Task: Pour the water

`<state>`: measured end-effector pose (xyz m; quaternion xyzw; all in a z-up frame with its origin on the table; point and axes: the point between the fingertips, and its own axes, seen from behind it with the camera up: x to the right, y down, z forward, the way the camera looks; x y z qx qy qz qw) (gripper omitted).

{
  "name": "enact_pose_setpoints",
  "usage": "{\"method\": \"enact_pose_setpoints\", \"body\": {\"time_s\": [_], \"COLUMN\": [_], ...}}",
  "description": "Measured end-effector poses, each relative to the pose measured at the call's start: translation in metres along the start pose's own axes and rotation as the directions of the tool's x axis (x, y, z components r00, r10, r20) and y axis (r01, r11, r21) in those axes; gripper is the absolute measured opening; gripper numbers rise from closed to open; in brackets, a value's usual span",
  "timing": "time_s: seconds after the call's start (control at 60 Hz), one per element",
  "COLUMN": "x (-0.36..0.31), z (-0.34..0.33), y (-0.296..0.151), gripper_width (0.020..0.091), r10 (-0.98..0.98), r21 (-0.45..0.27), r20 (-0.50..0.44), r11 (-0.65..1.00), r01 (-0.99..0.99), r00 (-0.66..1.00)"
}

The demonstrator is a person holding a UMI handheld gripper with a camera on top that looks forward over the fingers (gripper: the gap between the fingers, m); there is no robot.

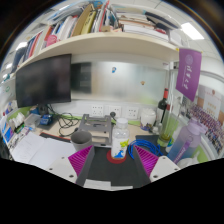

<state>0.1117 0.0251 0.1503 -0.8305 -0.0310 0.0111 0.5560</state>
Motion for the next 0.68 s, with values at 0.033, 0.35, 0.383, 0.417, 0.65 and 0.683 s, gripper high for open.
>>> {"method": "enact_pose_setpoints", "body": {"time_s": [0.033, 0.35, 0.383, 0.417, 0.65, 0.683], "x": [-0.005, -0.027, -0.028, -0.030, -0.046, -0.049], "z": [-0.012, -0.068, -0.069, -0.071, -0.067, -0.065], "y": [-0.013, -0.092, -0.094, -0.095, -0.092, -0.090], "gripper_width": [0.0786, 0.0799, 0.0799, 0.0798, 0.0798, 0.0799], "r10": [-0.009, 0.023, 0.031, 0.039, 0.049, 0.048], "r21": [0.018, 0.147, 0.150, 0.150, 0.128, 0.122], "r20": [-0.004, -0.031, -0.031, -0.029, -0.004, 0.002], "r11": [1.000, 0.989, 0.988, 0.988, 0.991, 0.991], "r01": [0.009, -0.018, -0.026, -0.034, -0.048, -0.047], "r00": [1.000, 0.999, 0.999, 0.999, 0.999, 0.999]}}
